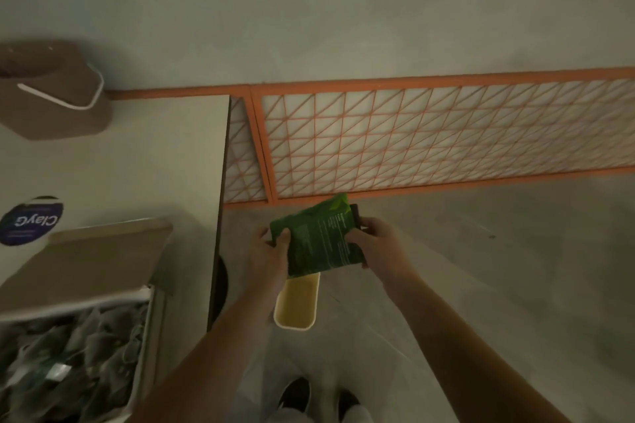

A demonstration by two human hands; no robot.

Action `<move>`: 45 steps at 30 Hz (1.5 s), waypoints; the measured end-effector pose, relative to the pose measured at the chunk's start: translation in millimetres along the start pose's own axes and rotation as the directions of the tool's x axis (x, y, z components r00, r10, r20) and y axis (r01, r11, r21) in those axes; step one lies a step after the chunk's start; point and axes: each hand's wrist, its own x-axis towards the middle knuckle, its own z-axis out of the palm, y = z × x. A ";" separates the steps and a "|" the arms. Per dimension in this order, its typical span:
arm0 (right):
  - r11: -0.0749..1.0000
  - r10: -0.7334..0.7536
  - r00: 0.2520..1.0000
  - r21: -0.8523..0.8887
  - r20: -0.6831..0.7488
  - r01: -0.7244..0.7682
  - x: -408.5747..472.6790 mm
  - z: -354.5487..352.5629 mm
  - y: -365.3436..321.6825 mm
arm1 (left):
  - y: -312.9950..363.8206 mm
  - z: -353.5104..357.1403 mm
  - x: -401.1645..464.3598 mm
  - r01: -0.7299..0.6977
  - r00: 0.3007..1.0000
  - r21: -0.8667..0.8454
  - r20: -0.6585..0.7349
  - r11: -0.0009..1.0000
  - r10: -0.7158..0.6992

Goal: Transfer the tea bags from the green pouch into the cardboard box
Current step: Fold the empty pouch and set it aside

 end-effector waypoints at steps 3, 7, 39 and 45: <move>0.998 0.053 0.998 -0.033 0.039 -0.052 16.2 -2.1 21.4 | -38.3 17.3 16.5 0.014 1.000 0.053 0.000 0.999 -0.014; 0.992 0.098 0.987 -0.093 0.128 -0.087 36.7 -2.9 59.0 | -66.8 34.8 12.0 0.078 0.997 0.290 -0.028 0.954 -0.073; 0.904 0.115 0.928 -0.425 0.355 0.051 225.8 135.4 387.8 | -352.1 87.4 192.3 0.136 0.977 0.490 -0.212 0.861 -0.033; 0.934 0.043 0.957 -0.352 0.287 0.063 265.6 129.0 427.2 | -409.6 92.2 224.8 0.071 0.993 0.734 -0.118 0.676 0.023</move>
